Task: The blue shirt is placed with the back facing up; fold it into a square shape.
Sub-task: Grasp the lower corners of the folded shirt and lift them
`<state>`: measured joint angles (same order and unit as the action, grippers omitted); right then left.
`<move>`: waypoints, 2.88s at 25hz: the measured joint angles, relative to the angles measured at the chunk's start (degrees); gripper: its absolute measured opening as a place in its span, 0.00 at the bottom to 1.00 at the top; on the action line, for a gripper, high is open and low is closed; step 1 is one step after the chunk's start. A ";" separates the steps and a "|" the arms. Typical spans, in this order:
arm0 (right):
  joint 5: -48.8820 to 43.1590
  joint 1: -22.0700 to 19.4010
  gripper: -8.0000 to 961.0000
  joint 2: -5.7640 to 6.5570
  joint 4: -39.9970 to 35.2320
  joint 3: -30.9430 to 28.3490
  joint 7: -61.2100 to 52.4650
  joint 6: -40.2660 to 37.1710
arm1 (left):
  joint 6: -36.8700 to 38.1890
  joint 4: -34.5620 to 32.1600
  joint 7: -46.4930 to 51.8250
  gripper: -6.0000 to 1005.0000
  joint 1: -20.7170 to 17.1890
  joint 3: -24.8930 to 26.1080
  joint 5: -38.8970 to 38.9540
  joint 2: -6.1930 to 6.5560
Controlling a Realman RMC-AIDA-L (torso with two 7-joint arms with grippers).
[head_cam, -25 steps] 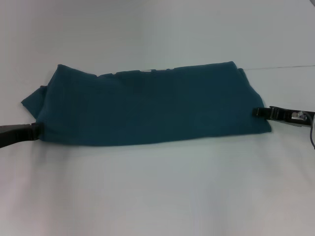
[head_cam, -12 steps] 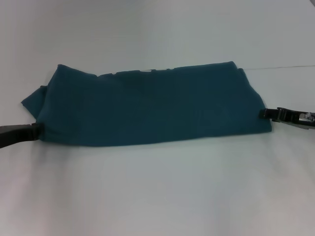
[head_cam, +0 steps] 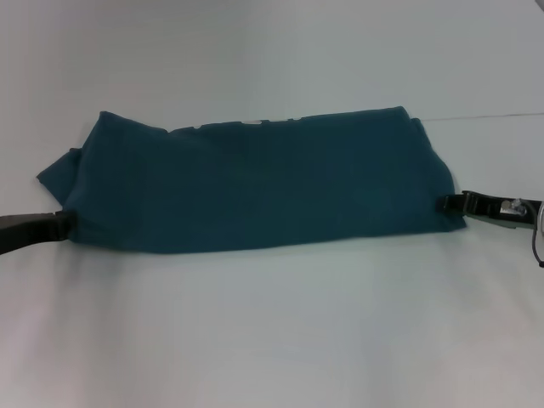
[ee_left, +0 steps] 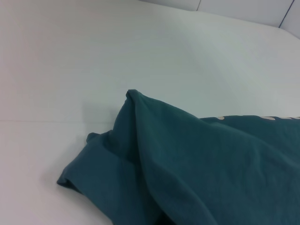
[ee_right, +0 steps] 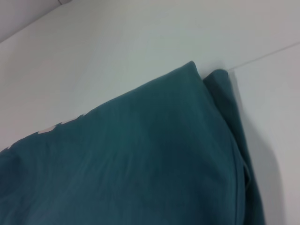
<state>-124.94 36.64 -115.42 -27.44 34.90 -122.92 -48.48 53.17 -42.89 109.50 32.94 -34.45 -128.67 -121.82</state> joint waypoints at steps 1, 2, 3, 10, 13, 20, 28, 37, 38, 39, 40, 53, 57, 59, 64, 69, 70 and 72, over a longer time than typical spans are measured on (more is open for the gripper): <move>0.00 0.03 0.42 0.02 0.12 0.00 -0.08 -0.16 | -0.05 0.00 0.00 0.08 0.02 0.00 -0.01 0.00; -0.01 0.01 0.40 0.05 0.14 0.00 -0.09 -0.33 | -0.07 0.00 0.00 0.08 0.05 0.00 -0.04 0.00; -0.02 -0.03 0.38 0.07 0.15 0.00 -0.08 -0.45 | -0.08 0.00 0.00 0.08 0.08 0.00 -0.05 0.00; 0.15 -0.66 0.22 0.16 -0.32 -0.22 0.21 -0.77 | -0.13 0.00 0.00 0.08 0.20 0.00 -0.01 0.00; 0.23 -0.93 0.12 0.20 -0.40 -0.34 0.26 -0.77 | -0.16 0.00 0.00 0.09 0.20 0.00 0.00 0.00; 0.72 -1.64 0.02 0.36 -0.83 -0.80 1.20 -1.04 | -0.14 -0.04 0.00 0.09 0.18 0.13 0.01 0.00; 8.34 -5.91 0.03 1.21 -2.09 -1.15 5.51 -7.72 | 0.71 -0.64 0.59 0.09 -0.56 0.44 0.10 0.00; 10.19 -9.92 0.04 0.65 -4.29 -2.33 7.10 -11.93 | 2.42 -2.67 0.91 0.10 -2.81 0.72 0.10 -0.14; 10.67 -10.31 0.04 0.59 -4.56 -2.33 7.29 -12.35 | 2.55 -2.81 0.98 0.10 -2.98 0.76 0.10 -0.14; 11.06 -10.64 0.04 0.55 -4.74 -2.33 7.39 -12.70 | 2.73 -3.07 1.07 0.10 -3.23 0.88 0.11 -0.15; 11.27 -10.82 0.04 0.55 -4.81 -2.34 7.49 -12.93 | 2.86 -3.24 1.14 0.10 -3.47 0.98 0.10 -0.15; 11.55 -10.75 0.06 0.38 -4.59 -2.32 7.86 -13.37 | 3.60 -3.46 1.04 0.11 -4.47 1.15 0.09 -0.35; 11.72 -10.72 0.07 0.35 -4.84 -2.38 7.88 -13.47 | 4.67 -3.58 1.65 0.11 -4.44 1.22 0.09 -0.33; 11.76 -10.72 0.07 0.50 -4.96 -2.38 7.94 -13.99 | 6.15 -4.01 2.30 0.11 -4.51 1.36 -0.05 -0.16; 11.79 -11.12 0.13 1.47 -6.65 -3.31 8.14 -18.78 | 11.20 -6.77 3.68 0.12 -5.52 3.87 -0.07 -0.03; 11.81 -12.09 0.24 1.57 -10.25 -6.92 8.54 -22.63 | 15.04 -9.58 5.94 0.20 -6.61 8.89 -0.01 0.00; 11.83 -12.12 0.26 1.69 -10.68 -7.49 8.59 -23.10 | 15.84 -9.68 6.17 0.24 -6.73 9.93 0.01 0.00; 11.83 -11.91 0.30 2.03 -11.02 -8.01 8.61 -23.59 | 17.14 -9.41 6.65 0.32 -7.01 11.57 0.14 0.02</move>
<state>-113.11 24.73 -113.39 -38.46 26.89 -114.31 -72.07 70.31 -52.30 116.15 25.93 -22.88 -128.53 -121.80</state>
